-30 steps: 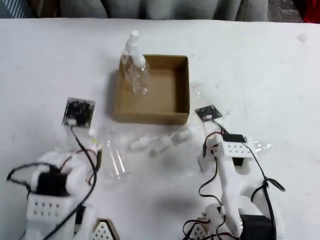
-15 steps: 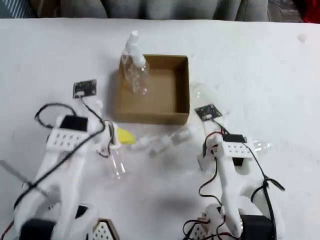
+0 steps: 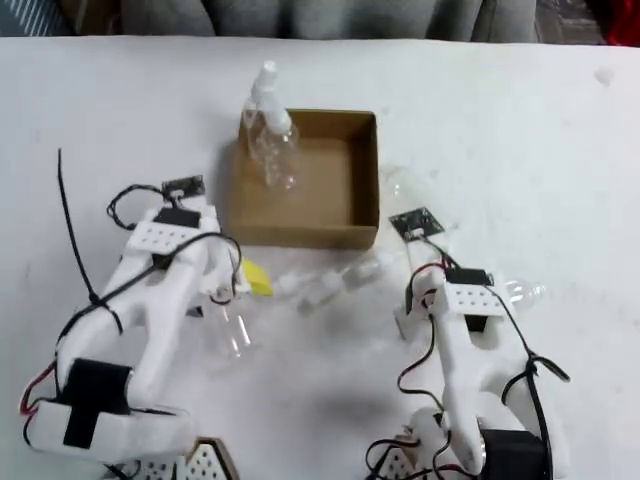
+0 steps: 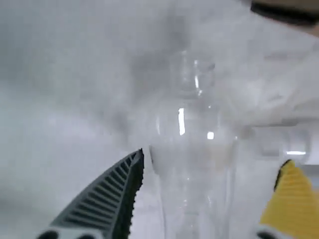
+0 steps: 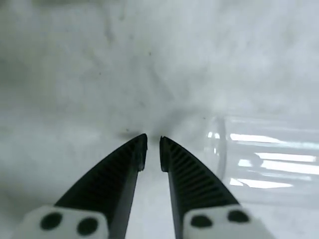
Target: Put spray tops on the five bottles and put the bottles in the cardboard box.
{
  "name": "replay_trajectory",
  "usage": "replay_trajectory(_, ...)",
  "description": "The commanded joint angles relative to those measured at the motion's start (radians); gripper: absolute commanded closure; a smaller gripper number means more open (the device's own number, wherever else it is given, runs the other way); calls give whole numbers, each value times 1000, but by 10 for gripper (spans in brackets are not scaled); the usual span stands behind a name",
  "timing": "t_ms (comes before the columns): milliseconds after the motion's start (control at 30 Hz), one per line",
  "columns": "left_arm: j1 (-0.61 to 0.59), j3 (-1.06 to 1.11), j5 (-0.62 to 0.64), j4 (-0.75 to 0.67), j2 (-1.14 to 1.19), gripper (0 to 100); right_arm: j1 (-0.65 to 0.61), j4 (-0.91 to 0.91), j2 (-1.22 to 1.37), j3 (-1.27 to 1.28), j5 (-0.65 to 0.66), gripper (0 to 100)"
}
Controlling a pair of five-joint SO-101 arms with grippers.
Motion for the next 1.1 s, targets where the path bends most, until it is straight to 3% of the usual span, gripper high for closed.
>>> replay_trajectory(0, -7, -26, 12, -84, 35, 623, 5, -8, -28, -6, 11, 981)
replay_trajectory(367, -15, -31, 12, -192, 174, 632, 5, -8, -28, -6, 11, 981)
replay_trajectory(567, -15, -31, 2, -192, 176, 820, 4, -8, -28, -6, 11, 981)
replay_trajectory(767, -15, -32, -37, -206, 176, 823, 4, -8, -28, -6, 12, 981)
replay_trajectory(833, -15, -25, -38, -229, 176, 855, 2, -8, -28, -6, 12, 981)
replay_trajectory(933, -16, -26, -64, -241, 174, 987, 2, -8, -28, -6, 12, 981)
replay_trajectory(1067, -30, -32, -141, -201, 153, 977, 4, -7, -28, -6, 12, 981)
